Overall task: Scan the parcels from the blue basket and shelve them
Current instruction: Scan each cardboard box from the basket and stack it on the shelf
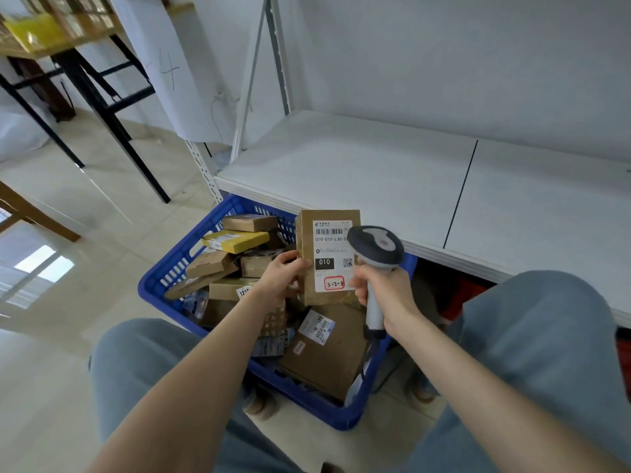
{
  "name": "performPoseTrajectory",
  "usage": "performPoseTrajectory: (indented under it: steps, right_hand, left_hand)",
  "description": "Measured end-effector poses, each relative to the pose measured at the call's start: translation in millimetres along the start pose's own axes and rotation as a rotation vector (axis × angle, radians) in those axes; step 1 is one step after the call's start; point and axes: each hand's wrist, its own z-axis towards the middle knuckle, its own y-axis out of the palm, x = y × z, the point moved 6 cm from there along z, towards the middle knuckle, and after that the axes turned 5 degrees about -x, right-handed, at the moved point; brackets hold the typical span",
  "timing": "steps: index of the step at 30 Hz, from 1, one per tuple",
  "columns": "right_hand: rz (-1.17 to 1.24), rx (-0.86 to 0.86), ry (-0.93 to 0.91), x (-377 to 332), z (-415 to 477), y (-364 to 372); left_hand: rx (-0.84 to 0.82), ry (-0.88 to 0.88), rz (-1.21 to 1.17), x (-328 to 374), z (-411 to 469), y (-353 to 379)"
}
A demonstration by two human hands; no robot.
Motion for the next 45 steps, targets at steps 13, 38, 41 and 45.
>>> performPoseTrajectory:
  steps: [13, 38, 41, 45]
  right_hand:
    - [-0.098, 0.041, -0.037, 15.7, -37.7, 11.7]
    - [-0.142, 0.034, -0.020, 13.2, -37.5, 11.2]
    - [-0.146, 0.030, -0.027, 12.6, -37.7, 11.8]
    - [-0.134, 0.023, -0.038, 8.8, -37.2, 10.0]
  left_hand:
    - [-0.036, 0.004, 0.052, -13.8, 14.2, 5.7]
    - [-0.039, 0.021, 0.037, -6.6, 9.3, 14.9]
    - [-0.029, 0.023, 0.041, -5.3, 9.1, 14.0]
    - [-0.021, 0.032, 0.055, -1.0, 7.5, 13.8]
